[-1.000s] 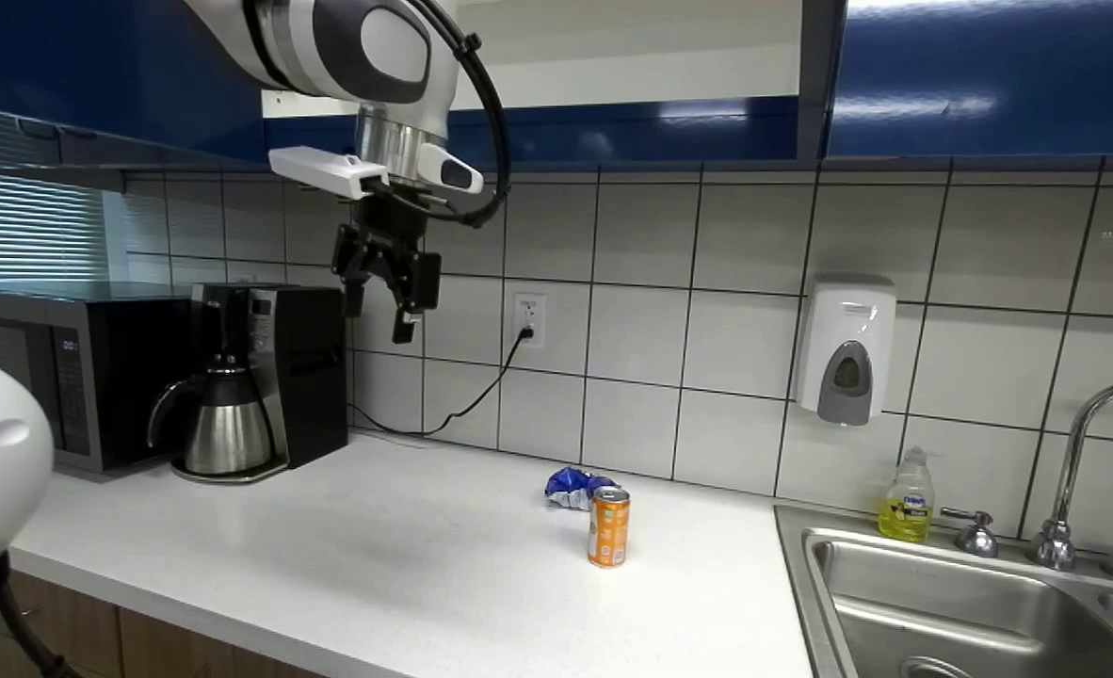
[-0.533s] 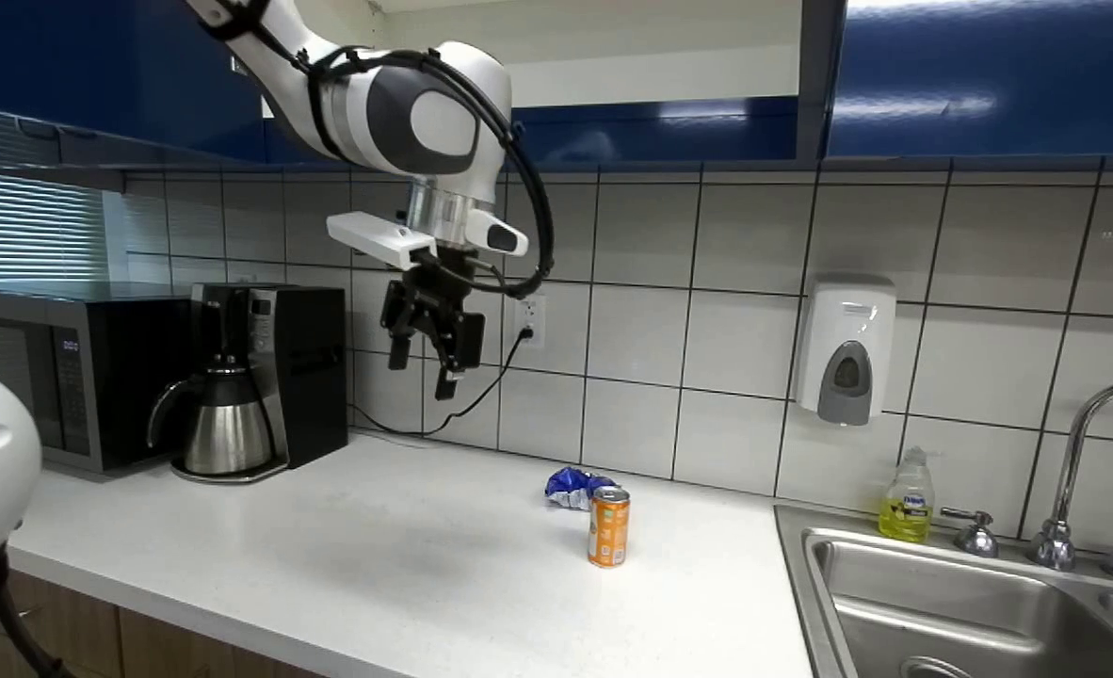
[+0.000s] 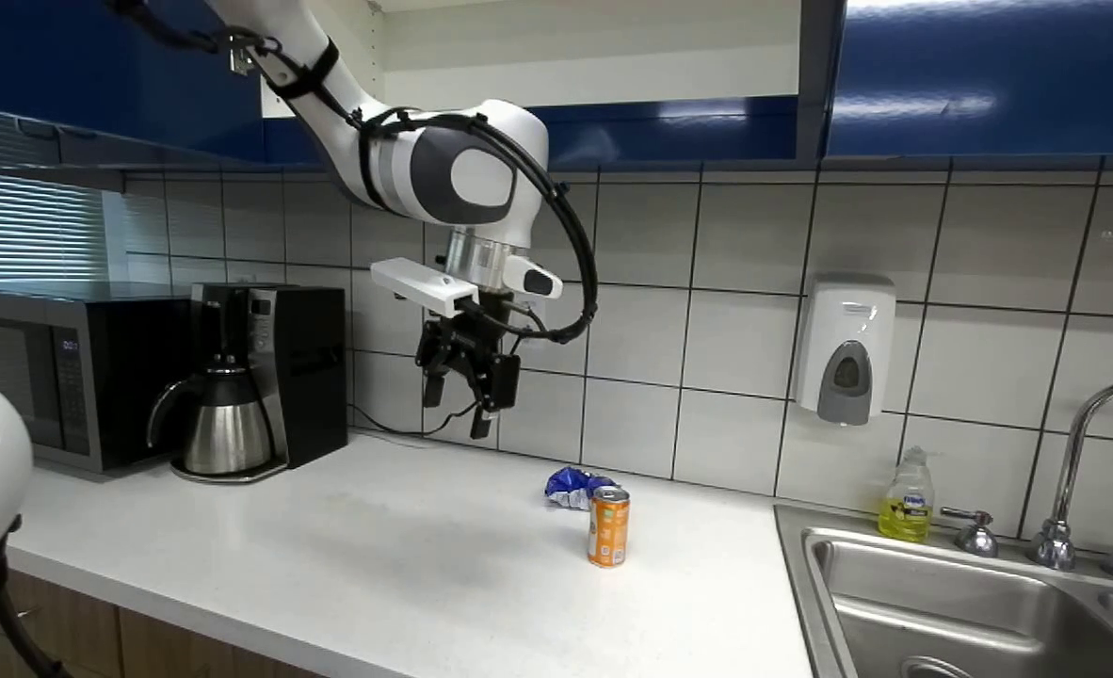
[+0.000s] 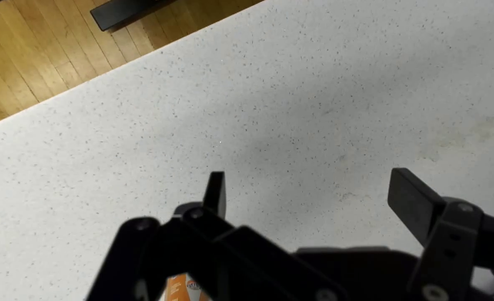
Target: Put the orange can inside the cabinet
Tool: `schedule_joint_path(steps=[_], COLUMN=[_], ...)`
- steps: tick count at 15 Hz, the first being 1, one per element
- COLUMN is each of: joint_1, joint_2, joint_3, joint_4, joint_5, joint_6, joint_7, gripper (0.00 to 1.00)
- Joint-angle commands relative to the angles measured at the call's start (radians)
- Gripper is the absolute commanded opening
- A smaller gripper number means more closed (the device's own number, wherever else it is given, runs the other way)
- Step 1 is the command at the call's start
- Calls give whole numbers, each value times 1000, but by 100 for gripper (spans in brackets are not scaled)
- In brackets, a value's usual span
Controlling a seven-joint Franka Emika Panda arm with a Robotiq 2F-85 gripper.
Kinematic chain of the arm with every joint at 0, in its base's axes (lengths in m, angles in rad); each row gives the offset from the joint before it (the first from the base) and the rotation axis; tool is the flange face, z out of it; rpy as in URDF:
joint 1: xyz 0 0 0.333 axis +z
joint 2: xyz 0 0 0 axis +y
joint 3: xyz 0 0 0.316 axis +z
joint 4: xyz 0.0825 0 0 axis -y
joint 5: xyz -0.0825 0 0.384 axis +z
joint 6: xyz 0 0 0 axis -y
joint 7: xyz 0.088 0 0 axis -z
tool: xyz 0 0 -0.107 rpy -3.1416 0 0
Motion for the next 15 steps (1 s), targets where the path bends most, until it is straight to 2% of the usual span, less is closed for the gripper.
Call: schedule_joint_path(steps=[1,7,15], joint_1=[-14,-19,-46], joint_2=[20,58,179], joint_3=[15,0,-44], joint_4=[29,31,76], joint_5=[-16,2,20], joint_6=[1,49,117], joint_7=[-29,-56,-118], gripper=[100,100,100])
